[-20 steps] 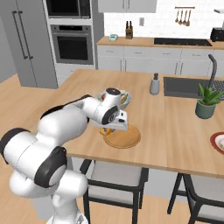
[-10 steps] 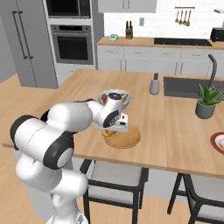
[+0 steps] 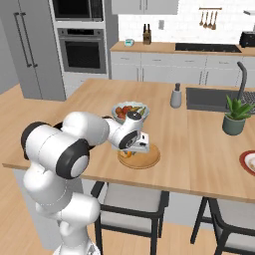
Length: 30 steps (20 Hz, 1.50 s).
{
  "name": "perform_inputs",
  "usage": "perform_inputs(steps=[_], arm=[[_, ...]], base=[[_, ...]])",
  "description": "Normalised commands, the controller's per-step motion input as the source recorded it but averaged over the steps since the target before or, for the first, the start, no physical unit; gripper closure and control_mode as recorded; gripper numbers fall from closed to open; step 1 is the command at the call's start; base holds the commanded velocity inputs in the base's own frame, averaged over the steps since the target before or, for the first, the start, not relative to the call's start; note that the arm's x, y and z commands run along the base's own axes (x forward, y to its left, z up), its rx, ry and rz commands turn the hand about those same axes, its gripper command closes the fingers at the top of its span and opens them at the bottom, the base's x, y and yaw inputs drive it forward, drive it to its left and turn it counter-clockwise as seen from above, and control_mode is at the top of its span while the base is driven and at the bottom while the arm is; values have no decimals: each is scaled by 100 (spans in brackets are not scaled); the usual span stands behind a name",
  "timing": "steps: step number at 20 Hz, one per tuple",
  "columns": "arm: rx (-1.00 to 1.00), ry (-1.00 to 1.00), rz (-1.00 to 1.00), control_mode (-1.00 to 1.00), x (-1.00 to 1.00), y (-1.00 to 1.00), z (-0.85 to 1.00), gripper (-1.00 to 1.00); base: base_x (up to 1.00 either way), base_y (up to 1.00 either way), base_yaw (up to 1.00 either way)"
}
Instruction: Place one bun and one sausage from the bowl on each plate.
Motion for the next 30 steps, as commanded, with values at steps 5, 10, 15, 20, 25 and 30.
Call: perform_inputs(steps=[5, 10, 15, 20, 25, 30], arm=[[0, -5, 0, -100, 16, -10, -27, 100], [0, -1, 0, -100, 3, 0, -20, 100], [0, 0, 0, -100, 0, 0, 0, -100], [-1, 0, 0, -100, 0, 2, 12, -100], [-1, -1, -1, -100, -34, 3, 55, -100], [-2, 0, 0, -100, -39, 46, 71, -100]], base=[[0, 0, 0], [0, 0, 0], [0, 0, 0], [0, 0, 0], [0, 0, 0], [0, 0, 0]])
